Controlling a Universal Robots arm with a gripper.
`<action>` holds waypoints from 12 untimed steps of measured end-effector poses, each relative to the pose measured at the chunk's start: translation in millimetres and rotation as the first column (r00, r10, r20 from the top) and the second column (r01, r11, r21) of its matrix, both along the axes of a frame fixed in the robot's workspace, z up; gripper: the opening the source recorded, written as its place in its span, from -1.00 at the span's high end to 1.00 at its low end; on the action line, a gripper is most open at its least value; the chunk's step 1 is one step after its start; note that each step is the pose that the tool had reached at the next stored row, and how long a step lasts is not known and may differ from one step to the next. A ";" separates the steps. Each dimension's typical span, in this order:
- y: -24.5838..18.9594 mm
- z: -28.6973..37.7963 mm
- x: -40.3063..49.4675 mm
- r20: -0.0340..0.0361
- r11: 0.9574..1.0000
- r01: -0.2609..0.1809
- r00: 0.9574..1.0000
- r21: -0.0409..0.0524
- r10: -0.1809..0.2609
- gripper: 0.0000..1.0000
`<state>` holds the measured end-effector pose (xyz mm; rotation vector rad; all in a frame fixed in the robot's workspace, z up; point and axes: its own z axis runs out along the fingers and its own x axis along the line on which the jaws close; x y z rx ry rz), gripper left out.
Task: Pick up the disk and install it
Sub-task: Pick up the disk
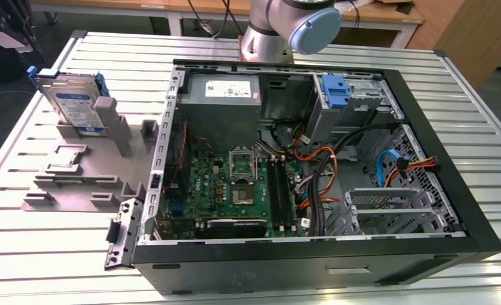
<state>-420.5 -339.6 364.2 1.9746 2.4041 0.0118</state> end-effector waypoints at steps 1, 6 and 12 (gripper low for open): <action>0.0 0.0 0.0 0.000 1.000 0.000 1.000 0.000 0.000 0.80; 0.0 -1.2 0.0 0.000 0.998 0.062 0.998 0.000 -0.062 0.80; 0.2 -3.0 -1.2 0.000 0.993 0.121 0.993 0.000 -0.121 0.80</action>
